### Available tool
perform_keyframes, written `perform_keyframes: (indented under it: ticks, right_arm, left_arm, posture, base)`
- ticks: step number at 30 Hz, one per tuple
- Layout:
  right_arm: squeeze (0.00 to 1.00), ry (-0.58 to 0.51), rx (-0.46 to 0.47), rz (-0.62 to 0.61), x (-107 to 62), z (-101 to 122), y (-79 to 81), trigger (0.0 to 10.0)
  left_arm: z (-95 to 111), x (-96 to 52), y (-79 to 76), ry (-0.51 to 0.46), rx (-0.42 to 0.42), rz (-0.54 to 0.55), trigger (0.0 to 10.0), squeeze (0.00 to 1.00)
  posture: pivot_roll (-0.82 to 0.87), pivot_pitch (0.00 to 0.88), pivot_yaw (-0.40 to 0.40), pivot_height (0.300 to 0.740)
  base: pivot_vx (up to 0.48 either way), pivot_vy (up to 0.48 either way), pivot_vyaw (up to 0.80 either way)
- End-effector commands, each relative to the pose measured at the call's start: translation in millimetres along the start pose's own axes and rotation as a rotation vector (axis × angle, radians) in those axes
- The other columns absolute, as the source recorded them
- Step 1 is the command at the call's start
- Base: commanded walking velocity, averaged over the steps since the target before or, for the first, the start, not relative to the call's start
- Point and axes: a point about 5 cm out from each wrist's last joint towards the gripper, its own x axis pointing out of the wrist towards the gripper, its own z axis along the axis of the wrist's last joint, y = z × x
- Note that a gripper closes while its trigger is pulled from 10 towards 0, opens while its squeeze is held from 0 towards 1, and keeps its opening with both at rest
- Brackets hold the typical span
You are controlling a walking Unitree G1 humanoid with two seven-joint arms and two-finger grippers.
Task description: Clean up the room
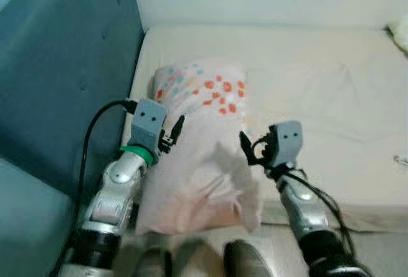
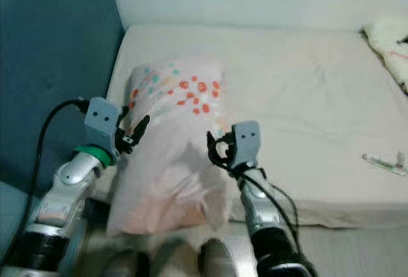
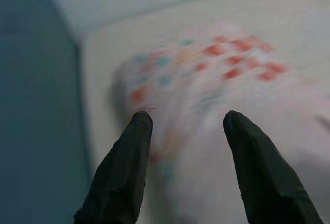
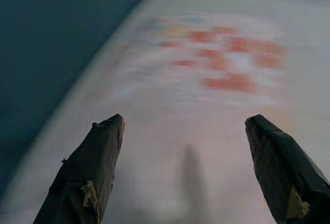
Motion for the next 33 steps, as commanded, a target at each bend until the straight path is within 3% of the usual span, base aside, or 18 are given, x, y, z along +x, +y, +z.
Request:
perform_keyframes:
  ticks: [1,8,19,33]
  right_arm:
    - [0.00,0.011,-0.002,-0.004,-2.5,-2.9,-1.5,10.0]
    - [0.00,0.012,-0.003,-0.005,-2.5,-3.4,-1.6,10.0]
    - [0.00,0.017,-0.007,-0.004,-2.5,-4.3,-2.6,10.0]
    - [0.00,0.011,-0.048,0.003,-2.9,-2.9,-3.4,10.0]
  left_arm:
    - [-5.1,-1.1,-3.7,0.021,-0.004,-0.011,10.0,0.00]
    - [-1.2,-0.2,-5.8,-0.012,0.017,-0.024,10.0,0.00]
    - [-0.2,-0.8,-11.5,-0.024,0.020,-0.044,10.0,0.00]
    - [-0.5,1.4,-12.2,-0.024,0.008,-0.030,10.0,0.00]
  posture:
    - [0.01,0.096,0.057,0.714]
    - [0.01,0.095,0.059,0.714]
    - [0.01,0.091,0.057,0.714]
    - [0.01,0.098,0.058,0.714]
  base:
    - [0.000,0.390,0.00]
    - [0.000,0.152,0.00]
    - [0.000,-0.411,0.00]
    - [0.000,0.000,0.00]
